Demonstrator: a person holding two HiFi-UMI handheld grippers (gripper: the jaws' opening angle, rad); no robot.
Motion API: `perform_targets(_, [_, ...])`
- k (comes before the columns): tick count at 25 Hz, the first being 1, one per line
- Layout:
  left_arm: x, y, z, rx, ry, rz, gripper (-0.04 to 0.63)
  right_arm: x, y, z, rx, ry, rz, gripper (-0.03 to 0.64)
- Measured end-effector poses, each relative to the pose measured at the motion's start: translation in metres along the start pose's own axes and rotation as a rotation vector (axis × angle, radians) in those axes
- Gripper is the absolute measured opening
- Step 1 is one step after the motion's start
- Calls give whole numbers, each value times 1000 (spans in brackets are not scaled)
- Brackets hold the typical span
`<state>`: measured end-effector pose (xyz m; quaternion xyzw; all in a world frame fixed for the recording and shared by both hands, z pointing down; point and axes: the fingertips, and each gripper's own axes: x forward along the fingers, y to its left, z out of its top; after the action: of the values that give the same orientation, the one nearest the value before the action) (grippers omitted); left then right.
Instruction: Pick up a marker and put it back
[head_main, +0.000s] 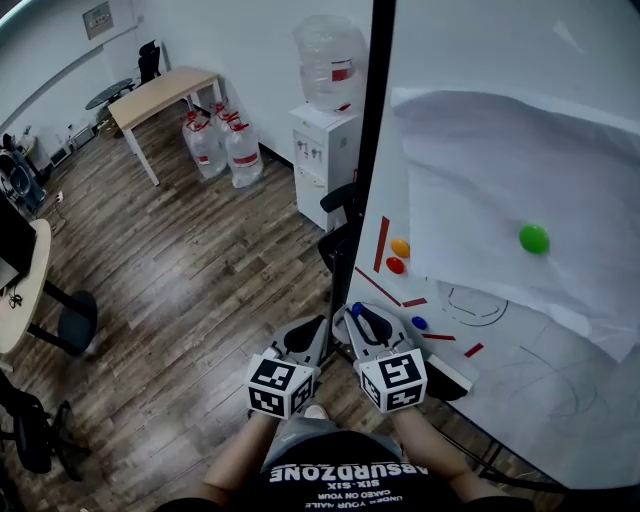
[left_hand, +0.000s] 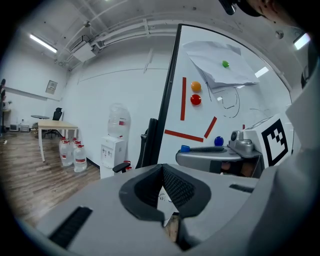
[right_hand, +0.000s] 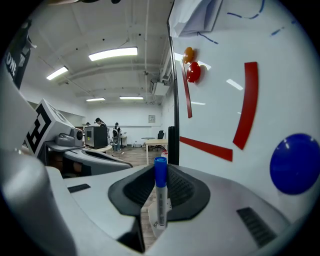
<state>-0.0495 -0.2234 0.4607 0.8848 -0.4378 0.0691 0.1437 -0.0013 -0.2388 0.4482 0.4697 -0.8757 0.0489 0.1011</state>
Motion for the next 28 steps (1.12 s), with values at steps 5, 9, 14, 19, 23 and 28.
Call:
perform_targets(5, [6,0,-1,1,7,-9,8,1,0,-11,11,26,5,67])
perform_targets(9, [9,1,-3,0,10,-12,8,2,-1,-18,15,40,9,67])
perform_targets(14, [12,2,-6,-1,12,-13,8,2,3,-25,19,51,16,67])
perform_targets(19, [13,1,-6,0,14,-15,8,2,4,-33,30,72,15,67])
perform_targets(23, [14,1,-6,-4,11,-16,8,2,3,-37,31,83,12,67])
perform_targets(28, [16,0,-10,-6,17,-20,8,2,2,-43,33,97,9,67])
